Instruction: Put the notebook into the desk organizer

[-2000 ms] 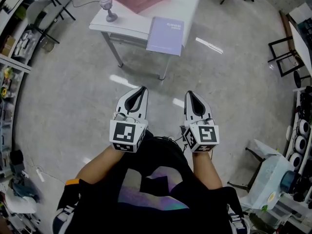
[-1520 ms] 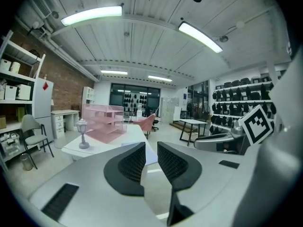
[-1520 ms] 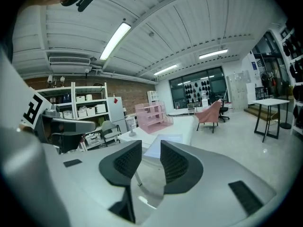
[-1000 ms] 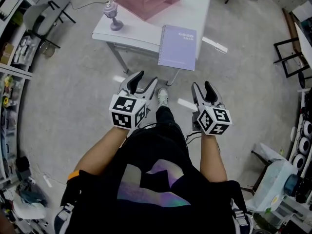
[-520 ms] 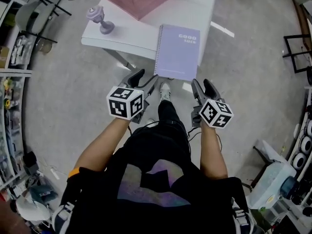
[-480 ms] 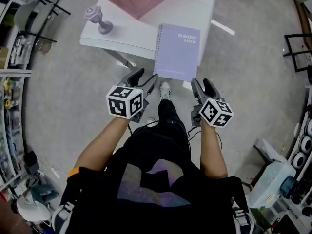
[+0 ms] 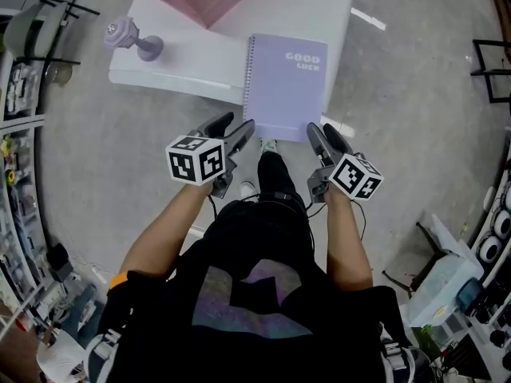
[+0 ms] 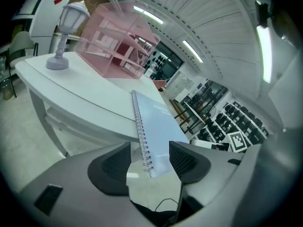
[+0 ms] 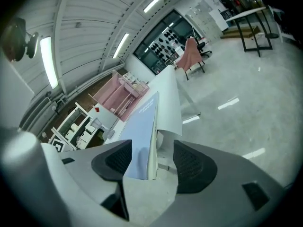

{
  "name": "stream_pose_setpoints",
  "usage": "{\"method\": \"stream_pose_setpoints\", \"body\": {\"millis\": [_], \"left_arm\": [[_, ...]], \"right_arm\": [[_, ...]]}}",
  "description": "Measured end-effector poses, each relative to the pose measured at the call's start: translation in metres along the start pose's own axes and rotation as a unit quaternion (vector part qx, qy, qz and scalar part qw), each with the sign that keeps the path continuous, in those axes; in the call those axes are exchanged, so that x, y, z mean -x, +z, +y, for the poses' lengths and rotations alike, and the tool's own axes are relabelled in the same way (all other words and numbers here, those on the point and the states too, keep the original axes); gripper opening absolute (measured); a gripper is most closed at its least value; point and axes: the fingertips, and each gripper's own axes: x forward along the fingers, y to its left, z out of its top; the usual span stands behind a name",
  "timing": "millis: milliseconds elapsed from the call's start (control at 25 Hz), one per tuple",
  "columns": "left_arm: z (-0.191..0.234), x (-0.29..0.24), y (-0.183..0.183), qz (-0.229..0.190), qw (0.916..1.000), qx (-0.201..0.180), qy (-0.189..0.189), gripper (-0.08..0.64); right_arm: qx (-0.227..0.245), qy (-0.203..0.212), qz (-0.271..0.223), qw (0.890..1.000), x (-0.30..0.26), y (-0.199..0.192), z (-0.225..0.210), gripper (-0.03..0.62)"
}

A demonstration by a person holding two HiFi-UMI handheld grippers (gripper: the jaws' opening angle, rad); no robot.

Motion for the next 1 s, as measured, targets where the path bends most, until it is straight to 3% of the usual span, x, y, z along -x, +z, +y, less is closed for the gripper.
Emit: {"method": "stream_pose_setpoints", "body": {"millis": [240,360,440,680,1000], "left_arm": [[-0.001,-0.015,-0.016,0.026,0.9988,0.031,-0.027,0.241],[-0.003,-0.019,-0.021,0.036,0.9985,0.029,-0.029,0.239],[-0.005,-0.020,-0.023,0.039,0.9987,0.022,-0.024,0.180],[-0.010,-0.012,-0.018,0.029,0.9995,-0.004,-0.008,0.104],[-0.046,0.020,-0.009,-0.007,0.9993,-0.037,-0.002,0.084]], "right_arm": [[-0.050,0.023,0.028,0.998,-0.008,-0.019,-0.005,0.260],[-0.058,0.035,0.031,0.997,-0.009,-0.021,0.000,0.197],[-0.052,0.035,0.028,0.998,-0.007,-0.019,0.005,0.145],[-0.003,0.016,0.020,1.000,0.001,-0.009,0.024,0.067],[0.111,-0.016,0.002,0.994,0.034,0.009,0.066,0.043]]}}
